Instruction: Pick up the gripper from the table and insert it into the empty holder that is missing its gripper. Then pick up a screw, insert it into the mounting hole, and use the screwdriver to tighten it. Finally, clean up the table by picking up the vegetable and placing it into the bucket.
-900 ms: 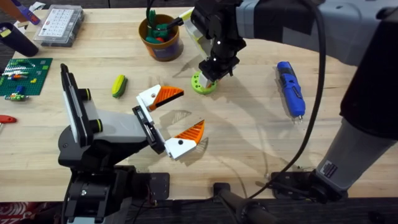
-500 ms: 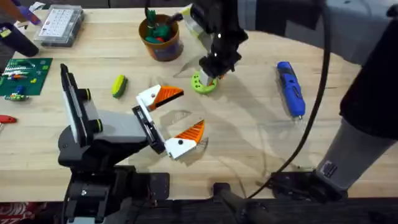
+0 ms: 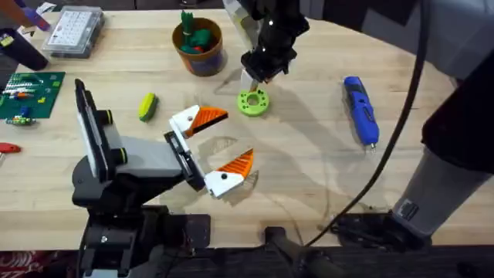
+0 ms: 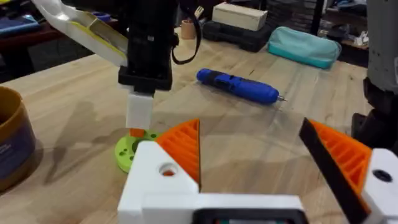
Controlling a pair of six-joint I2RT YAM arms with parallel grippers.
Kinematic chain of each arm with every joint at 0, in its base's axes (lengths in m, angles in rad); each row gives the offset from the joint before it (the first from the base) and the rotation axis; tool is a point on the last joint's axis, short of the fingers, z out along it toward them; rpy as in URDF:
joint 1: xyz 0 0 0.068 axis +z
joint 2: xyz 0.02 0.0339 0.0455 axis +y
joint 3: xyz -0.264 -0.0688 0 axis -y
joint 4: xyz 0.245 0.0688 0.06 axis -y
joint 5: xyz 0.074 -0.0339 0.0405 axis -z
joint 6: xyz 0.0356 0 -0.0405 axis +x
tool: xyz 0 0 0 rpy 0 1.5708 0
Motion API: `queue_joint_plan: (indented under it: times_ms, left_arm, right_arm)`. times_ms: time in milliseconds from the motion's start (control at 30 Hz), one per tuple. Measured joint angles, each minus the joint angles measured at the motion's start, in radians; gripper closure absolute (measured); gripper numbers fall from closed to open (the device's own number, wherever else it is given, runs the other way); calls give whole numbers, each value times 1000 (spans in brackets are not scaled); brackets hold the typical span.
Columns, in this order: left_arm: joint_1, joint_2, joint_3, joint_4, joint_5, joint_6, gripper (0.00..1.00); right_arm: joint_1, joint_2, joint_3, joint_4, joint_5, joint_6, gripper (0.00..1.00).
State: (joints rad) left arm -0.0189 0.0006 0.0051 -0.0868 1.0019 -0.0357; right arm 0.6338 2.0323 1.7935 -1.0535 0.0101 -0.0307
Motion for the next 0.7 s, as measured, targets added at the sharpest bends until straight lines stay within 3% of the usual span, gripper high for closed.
queue_joint_plan:
  times_ms: [700]
  left_arm:
    - [0,0,0,0,0,0,15]
  right_arm:
    - [-31,110,1,61,-1,8,661]
